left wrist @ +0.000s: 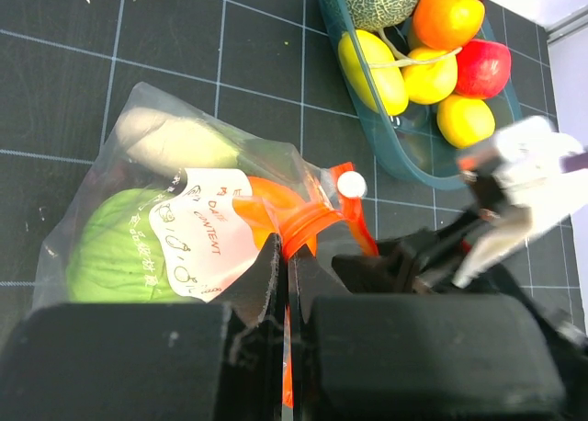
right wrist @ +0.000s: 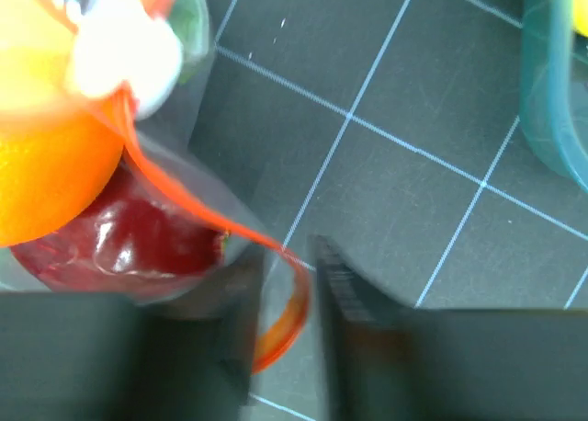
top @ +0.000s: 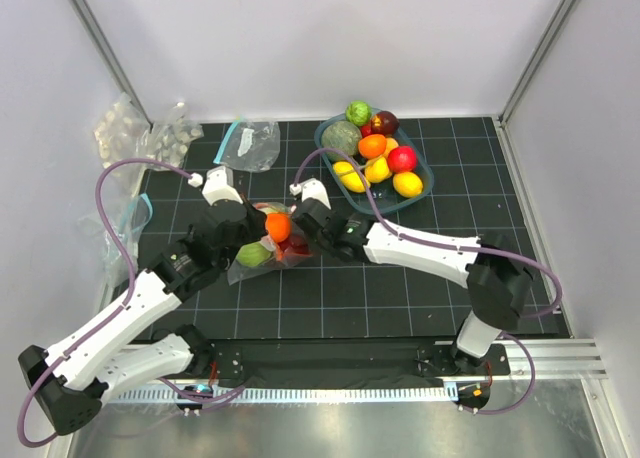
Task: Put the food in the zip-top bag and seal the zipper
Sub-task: Adjust the zipper food storage bag at the center of the board.
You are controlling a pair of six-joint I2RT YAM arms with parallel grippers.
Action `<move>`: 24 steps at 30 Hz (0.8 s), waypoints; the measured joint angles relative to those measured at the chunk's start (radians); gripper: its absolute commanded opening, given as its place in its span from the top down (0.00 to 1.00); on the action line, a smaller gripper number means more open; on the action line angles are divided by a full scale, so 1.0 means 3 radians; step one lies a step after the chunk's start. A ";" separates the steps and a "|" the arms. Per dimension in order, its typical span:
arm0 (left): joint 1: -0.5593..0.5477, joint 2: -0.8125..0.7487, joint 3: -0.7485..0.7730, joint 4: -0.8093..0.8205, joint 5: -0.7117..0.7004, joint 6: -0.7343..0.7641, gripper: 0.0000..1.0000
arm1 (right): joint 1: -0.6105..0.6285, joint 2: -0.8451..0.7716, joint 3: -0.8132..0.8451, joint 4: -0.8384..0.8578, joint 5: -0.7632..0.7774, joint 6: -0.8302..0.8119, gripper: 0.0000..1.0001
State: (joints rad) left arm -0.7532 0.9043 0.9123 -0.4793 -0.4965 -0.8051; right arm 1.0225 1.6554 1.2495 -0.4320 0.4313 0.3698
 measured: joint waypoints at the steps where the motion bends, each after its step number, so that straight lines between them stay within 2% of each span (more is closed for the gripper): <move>1: 0.0000 0.0000 0.0000 -0.0001 0.0000 0.0000 1.00 | 0.0001 0.0052 0.0038 -0.0052 -0.0015 0.0006 0.91; 3: 0.0000 0.0001 0.0000 -0.0001 0.0001 0.0000 1.00 | 0.0001 0.0098 0.0081 -0.0089 -0.0047 0.0017 0.99; 10: 0.0003 0.0172 0.0085 0.0031 0.0207 0.0062 1.00 | 0.0001 -0.0259 -0.0033 -0.0067 -0.0061 0.0022 0.99; 18: 0.0003 0.0451 0.0118 0.0343 0.1053 0.0221 1.00 | 0.0000 -0.1623 -0.0821 0.0443 -0.0022 -0.0051 0.99; 21: 0.0003 0.0526 0.0120 0.0455 0.1396 0.0267 1.00 | -0.0006 -0.1891 -0.0949 0.0561 0.0018 -0.0078 0.99; 24: 0.0000 0.0585 0.0120 0.0538 0.1706 0.0276 1.00 | -0.0013 -0.1915 -0.0950 0.0649 0.0042 -0.0093 0.99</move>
State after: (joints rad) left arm -0.7532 1.0798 0.9482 -0.3180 0.0154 -0.7223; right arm 1.0187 1.0809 0.9646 -0.2375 0.4438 0.3420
